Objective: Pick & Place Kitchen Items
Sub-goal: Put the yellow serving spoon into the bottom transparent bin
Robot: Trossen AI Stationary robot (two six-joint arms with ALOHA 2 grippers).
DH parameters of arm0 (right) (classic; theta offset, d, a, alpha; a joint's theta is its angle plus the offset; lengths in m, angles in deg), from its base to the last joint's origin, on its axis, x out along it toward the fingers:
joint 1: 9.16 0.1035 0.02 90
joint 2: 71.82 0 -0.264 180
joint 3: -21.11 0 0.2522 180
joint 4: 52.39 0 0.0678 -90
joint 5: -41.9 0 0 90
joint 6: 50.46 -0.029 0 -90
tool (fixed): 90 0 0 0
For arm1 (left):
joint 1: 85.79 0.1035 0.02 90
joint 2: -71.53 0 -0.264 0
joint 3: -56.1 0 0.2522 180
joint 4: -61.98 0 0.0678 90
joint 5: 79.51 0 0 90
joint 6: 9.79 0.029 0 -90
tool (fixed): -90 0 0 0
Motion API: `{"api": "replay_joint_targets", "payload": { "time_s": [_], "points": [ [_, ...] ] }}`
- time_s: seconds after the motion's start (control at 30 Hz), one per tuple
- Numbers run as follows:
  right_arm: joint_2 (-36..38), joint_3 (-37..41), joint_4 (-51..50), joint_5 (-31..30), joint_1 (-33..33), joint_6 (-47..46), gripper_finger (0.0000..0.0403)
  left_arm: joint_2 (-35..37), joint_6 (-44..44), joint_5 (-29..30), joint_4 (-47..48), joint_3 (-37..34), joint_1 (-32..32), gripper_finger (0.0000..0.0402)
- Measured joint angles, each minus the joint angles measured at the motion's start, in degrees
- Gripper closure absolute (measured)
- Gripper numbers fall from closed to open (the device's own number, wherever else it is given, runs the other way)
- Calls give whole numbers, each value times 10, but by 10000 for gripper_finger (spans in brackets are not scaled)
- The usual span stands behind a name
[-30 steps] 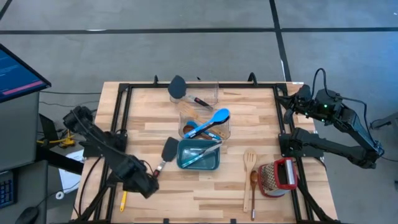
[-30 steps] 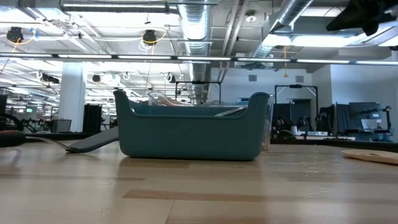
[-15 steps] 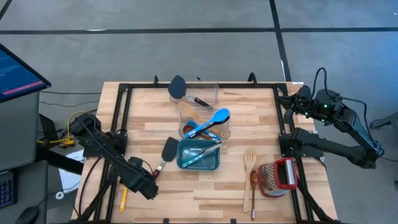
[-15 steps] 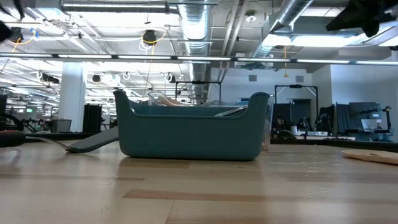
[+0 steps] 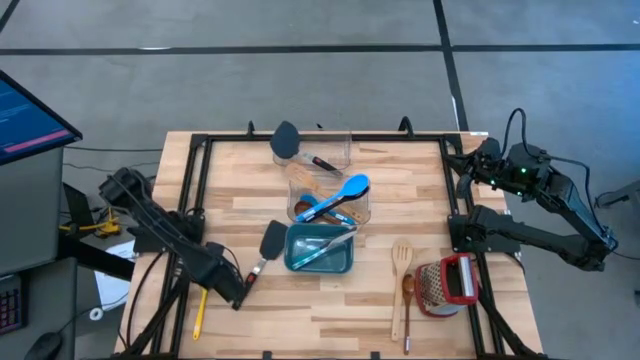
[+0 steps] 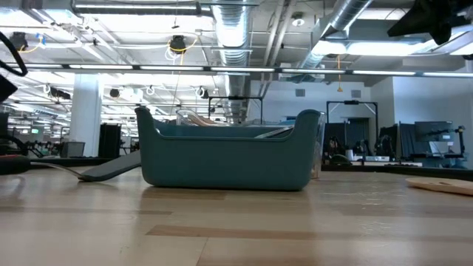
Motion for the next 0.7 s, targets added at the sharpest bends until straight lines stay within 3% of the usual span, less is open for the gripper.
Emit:
{"api": "replay_joint_targets", "payload": {
  "time_s": [0.23, 0.7],
  "points": [
    [0, 0, 0, 0, 0, 0, 403, 18, -29, 1, -107, -60, 0, 400],
    [0, 0, 0, 0, 0, 0, 403, 19, -1, 54, -109, -78, 56, 400]
  ]
}}
